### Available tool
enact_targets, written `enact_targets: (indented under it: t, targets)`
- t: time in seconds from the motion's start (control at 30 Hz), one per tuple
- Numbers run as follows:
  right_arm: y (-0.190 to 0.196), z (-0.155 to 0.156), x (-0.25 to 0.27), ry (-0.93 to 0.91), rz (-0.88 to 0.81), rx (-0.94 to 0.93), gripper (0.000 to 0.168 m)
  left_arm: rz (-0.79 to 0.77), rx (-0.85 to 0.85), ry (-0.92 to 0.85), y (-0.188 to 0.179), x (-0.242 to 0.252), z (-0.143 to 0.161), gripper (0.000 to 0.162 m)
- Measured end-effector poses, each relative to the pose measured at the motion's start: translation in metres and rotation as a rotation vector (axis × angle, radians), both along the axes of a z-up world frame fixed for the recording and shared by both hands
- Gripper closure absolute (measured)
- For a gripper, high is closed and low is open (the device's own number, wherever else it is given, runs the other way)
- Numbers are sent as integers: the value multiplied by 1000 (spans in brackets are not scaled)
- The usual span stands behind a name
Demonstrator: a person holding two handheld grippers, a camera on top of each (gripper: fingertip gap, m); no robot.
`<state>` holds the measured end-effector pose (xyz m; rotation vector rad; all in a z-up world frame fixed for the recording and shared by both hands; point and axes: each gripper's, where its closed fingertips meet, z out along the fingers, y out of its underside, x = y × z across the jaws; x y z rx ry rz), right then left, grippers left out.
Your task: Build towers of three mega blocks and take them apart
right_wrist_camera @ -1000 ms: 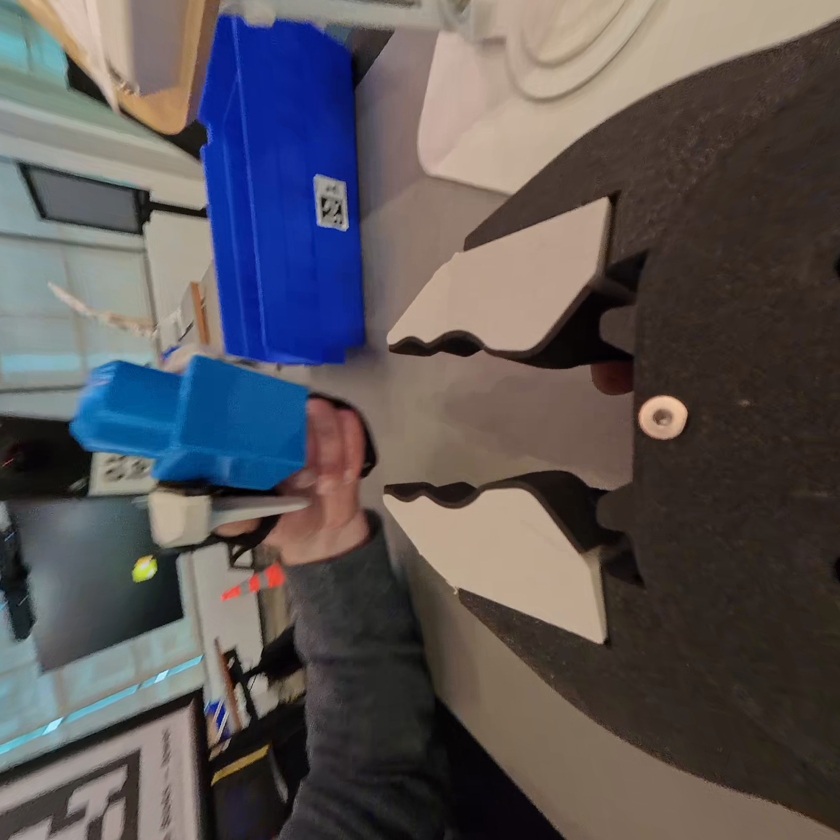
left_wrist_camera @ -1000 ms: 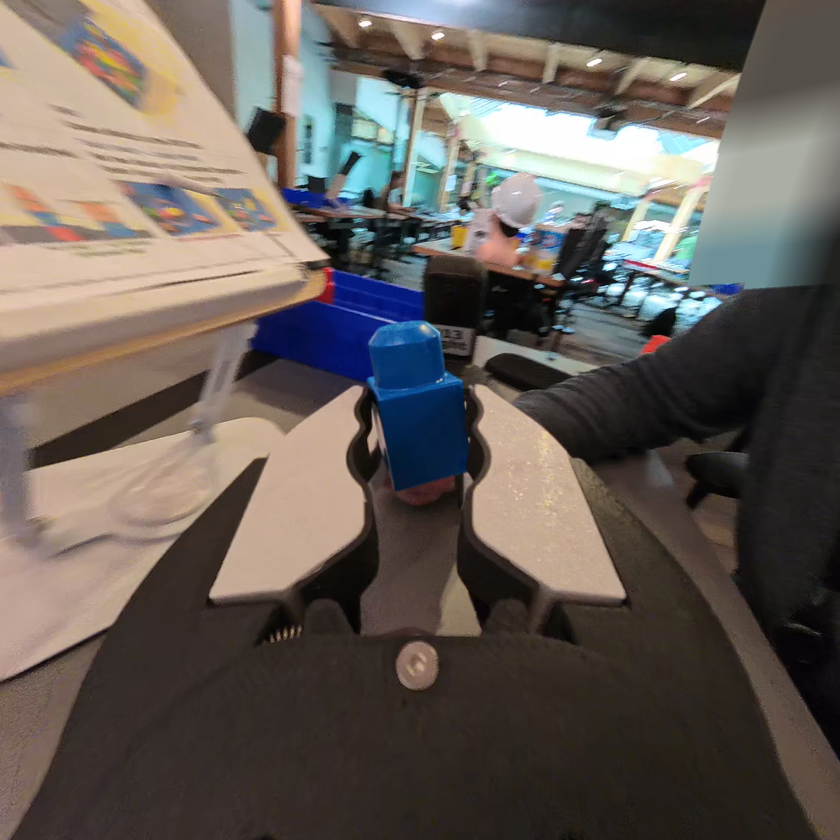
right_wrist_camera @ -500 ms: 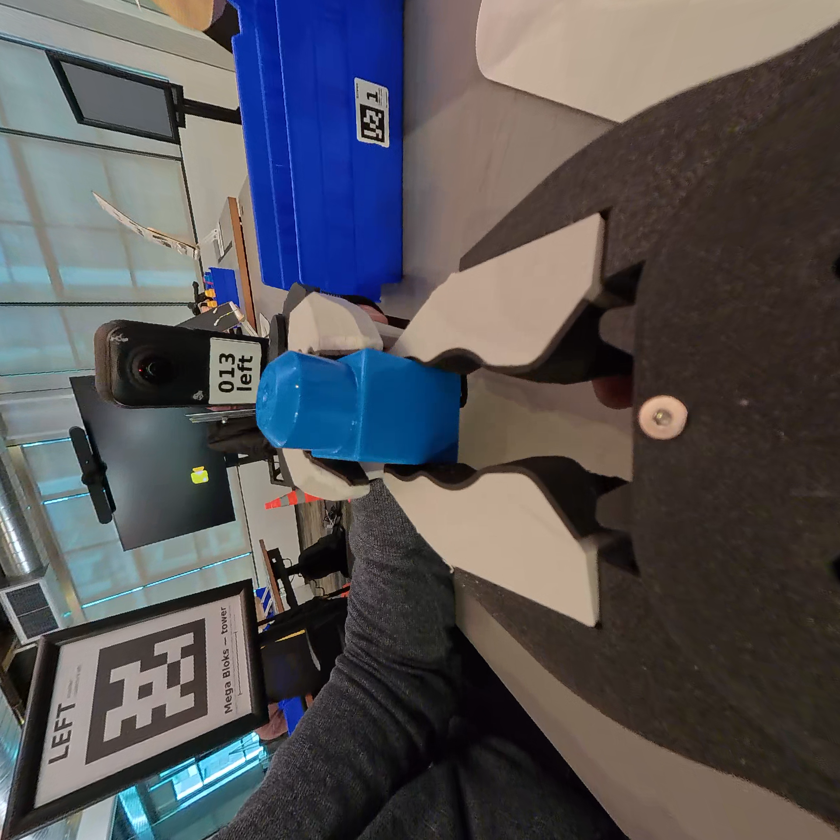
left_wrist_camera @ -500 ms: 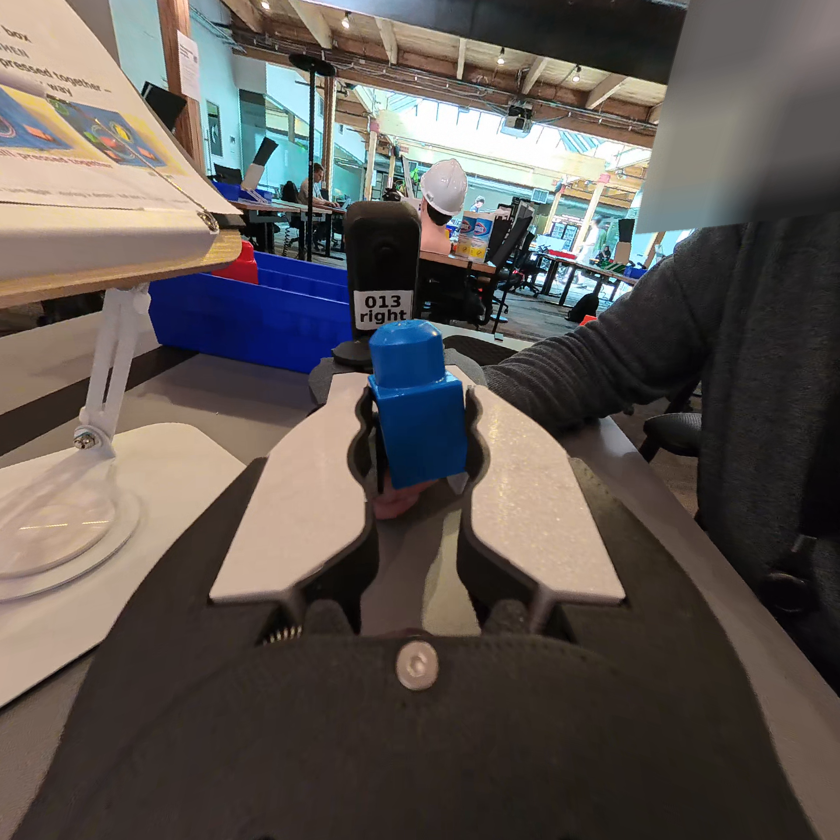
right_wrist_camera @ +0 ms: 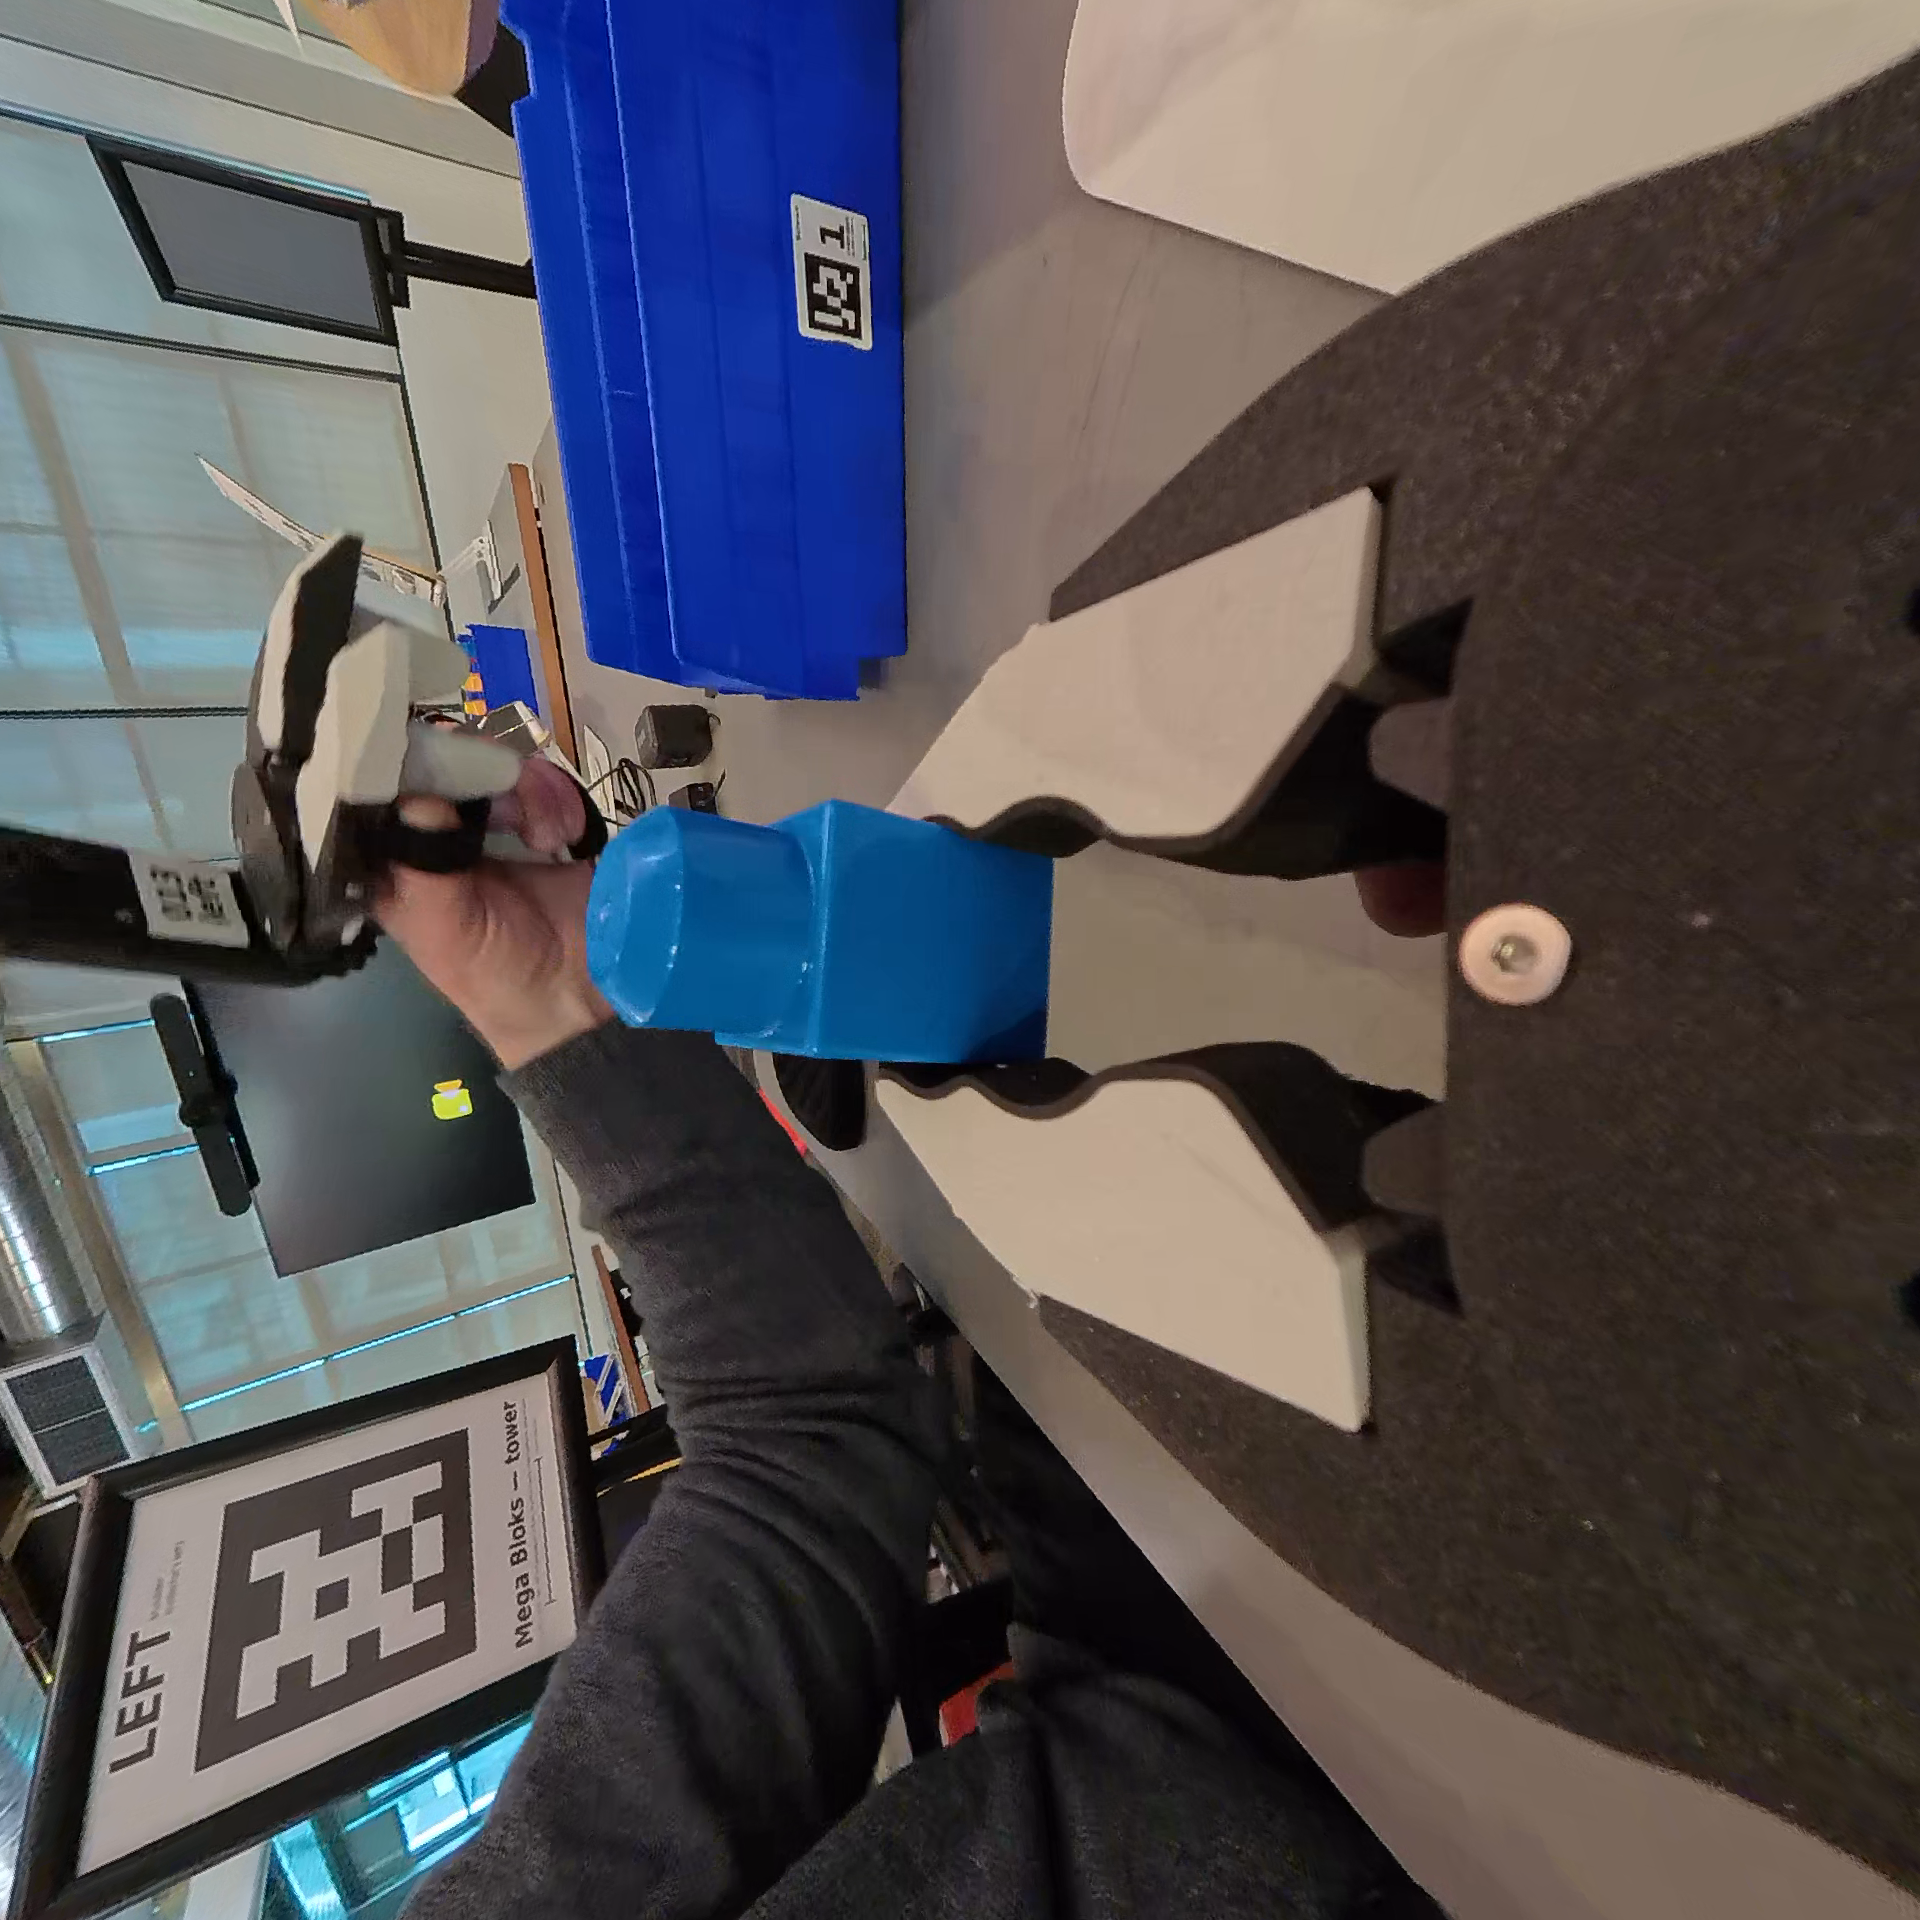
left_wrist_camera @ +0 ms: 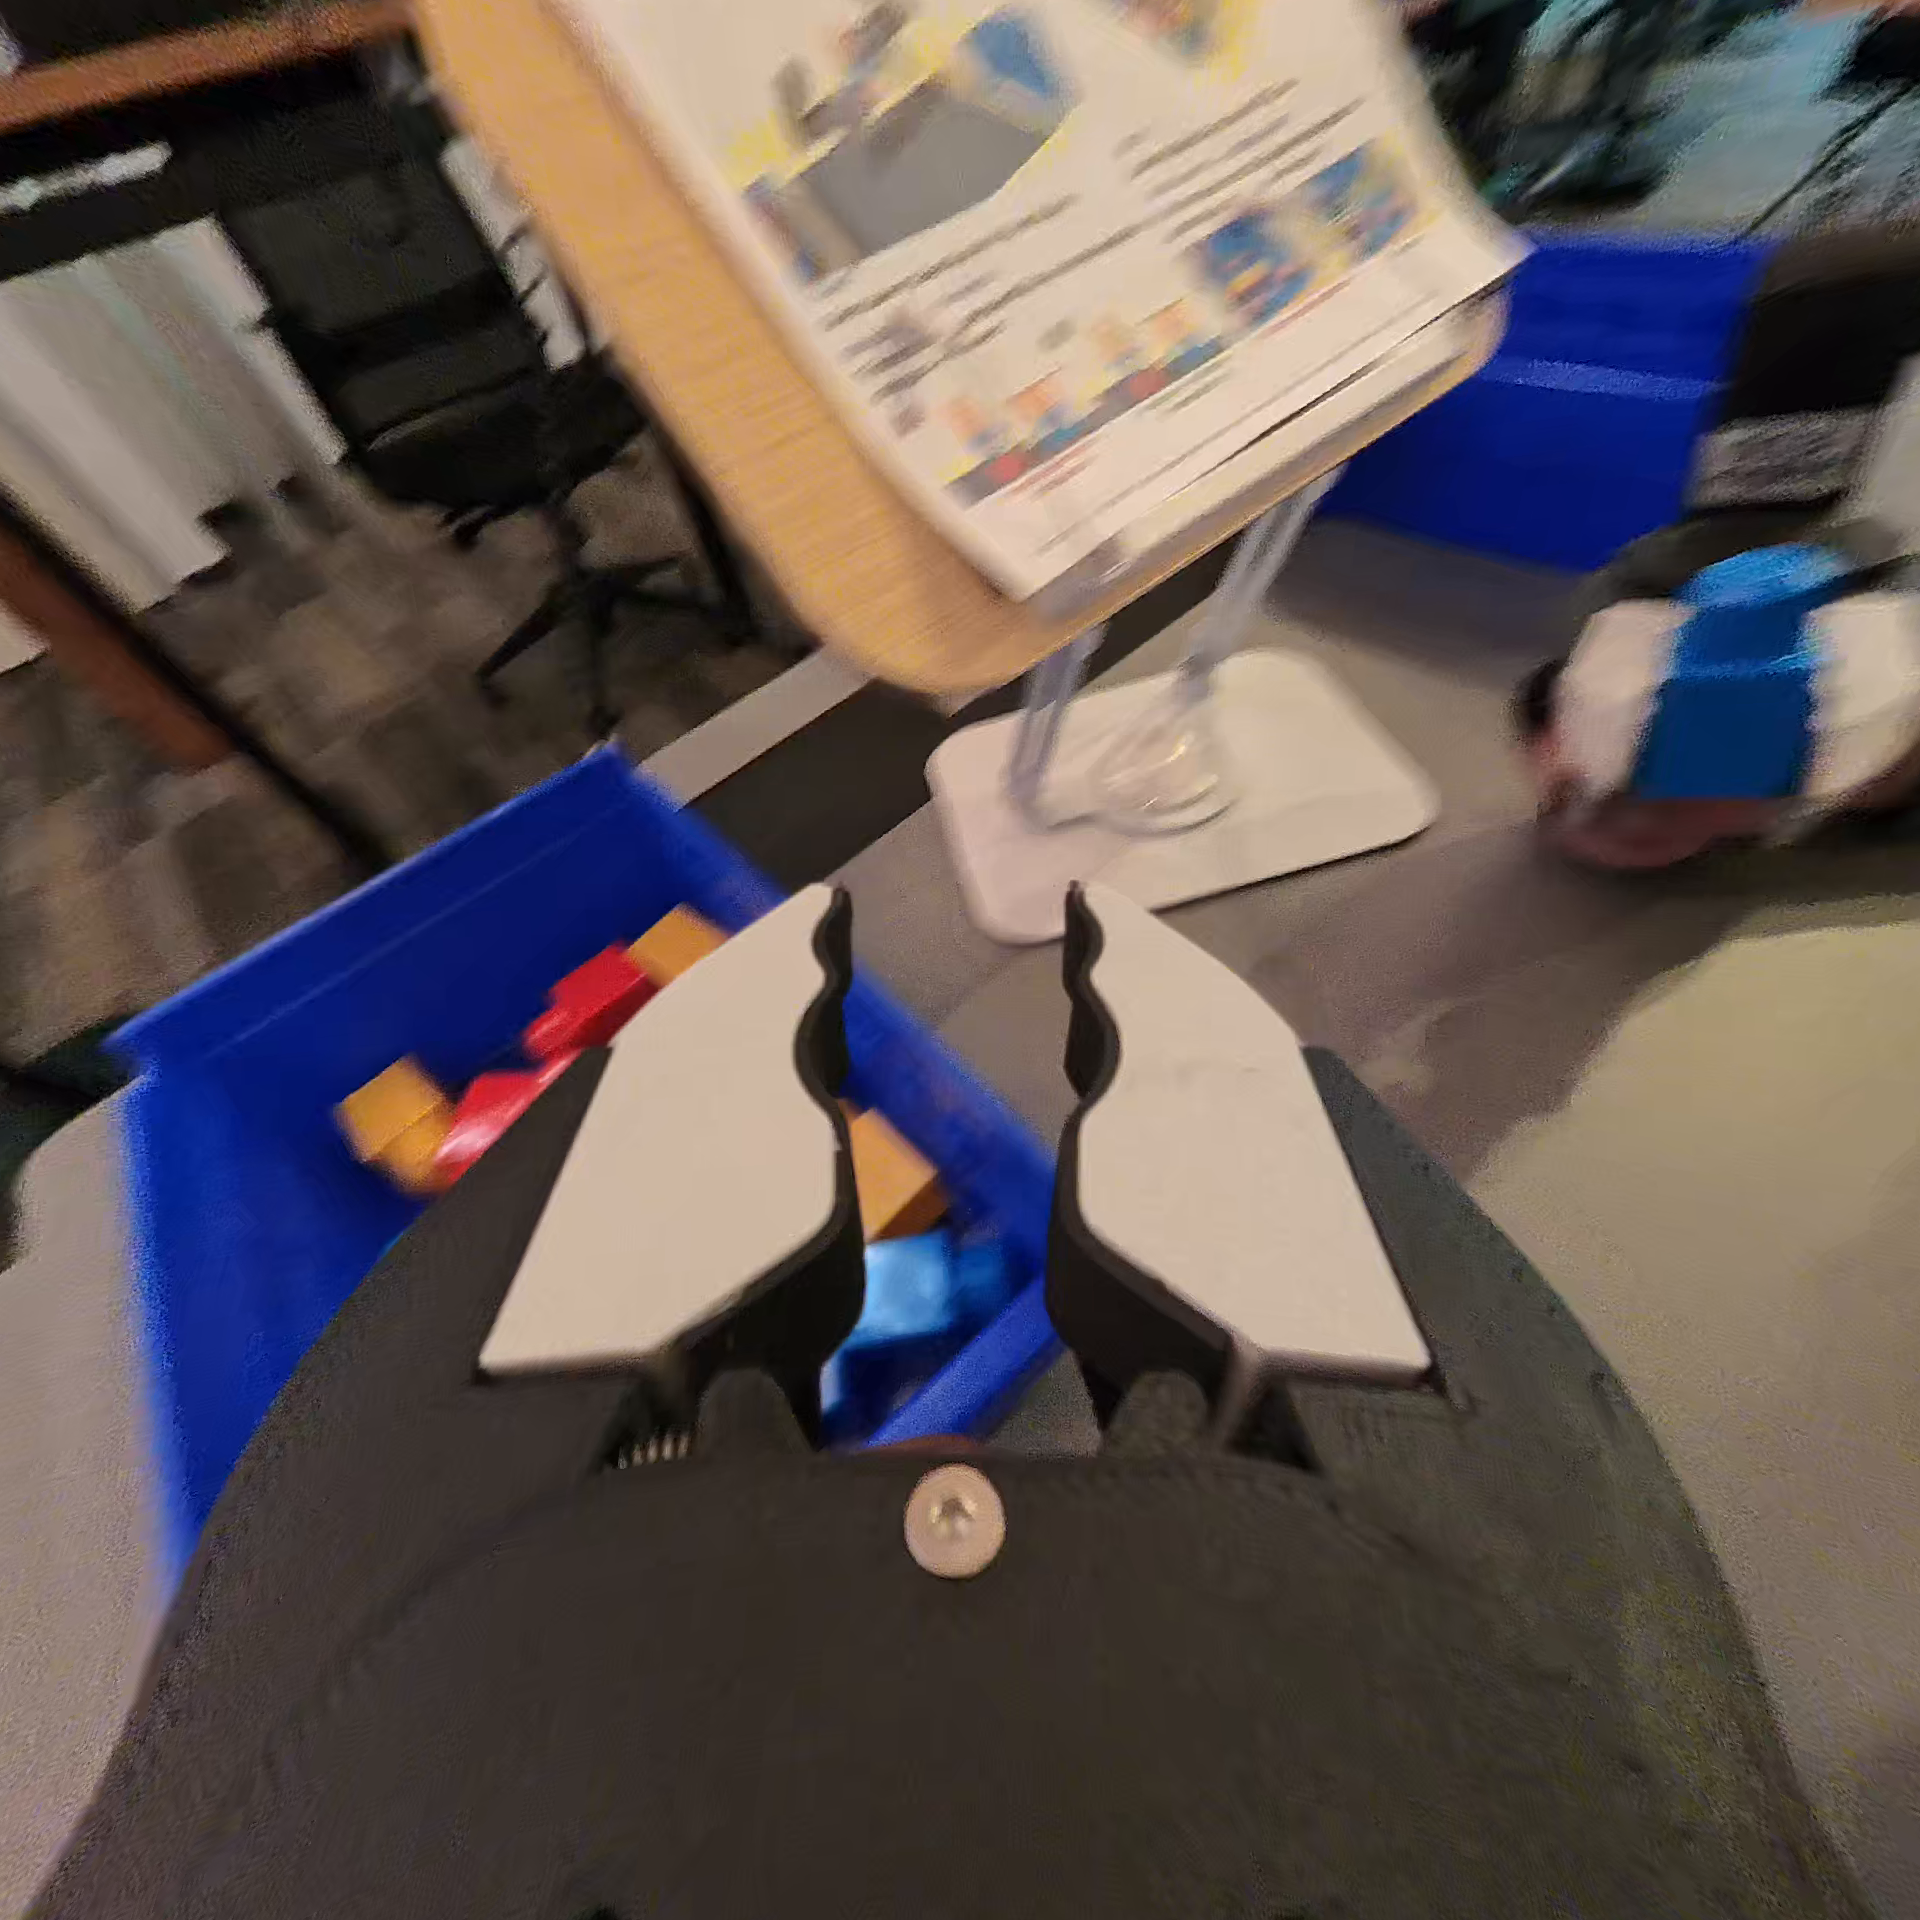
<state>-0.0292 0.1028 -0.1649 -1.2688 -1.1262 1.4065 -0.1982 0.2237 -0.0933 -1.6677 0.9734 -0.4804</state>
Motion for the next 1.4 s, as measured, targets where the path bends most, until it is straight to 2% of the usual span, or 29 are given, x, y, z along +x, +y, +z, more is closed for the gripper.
enact_targets:
  t: [0.1,0.2,0.3,0.37,0.43,0.53,0.6,0.7,0.77,0.87,0.97,1.13,1.23,1.27,1.4]
  targets:
    - [-1,-1,-1,-7,0,8,132,55,-86,114,31,-31,-25,126]
    - [-3,-2,-2,-20,-2,23,132,146,-293,214,59,-45,-66,125]
    - [-3,-3,-3,-27,-1,27,132,272,-519,217,79,-45,-102,116]
    - [-3,-3,-2,-24,-1,24,132,348,-634,216,88,-41,-121,117]
    - [-3,-3,-2,-23,-2,23,132,381,-706,185,95,-30,-131,116]
    - [-4,-3,-2,-27,2,30,132,473,-783,246,104,-32,-148,102]
    - [-5,-4,-2,-31,4,34,132,504,-846,263,106,-33,-159,101]
    - [-6,-4,-2,-31,4,39,132,537,-871,309,110,-42,-171,106]
    - [-6,-4,-2,-33,2,40,132,540,-881,337,110,-51,-175,122]
    - [-7,-5,-2,-37,3,43,132,486,-866,418,110,-61,-176,124]
    - [-7,-5,-2,-42,6,43,132,453,-793,557,112,-77,-173,111]
    - [-8,-6,-3,-48,9,49,132,416,-812,559,119,-72,-174,90]
    - [-8,-6,-3,-48,8,48,132,448,-856,609,122,-75,-182,101]
    - [-7,-6,-3,-47,8,47,132,466,-852,628,123,-77,-184,120]
    - [-7,-6,-3,-50,3,45,132,468,-786,520,128,-70,-172,122]
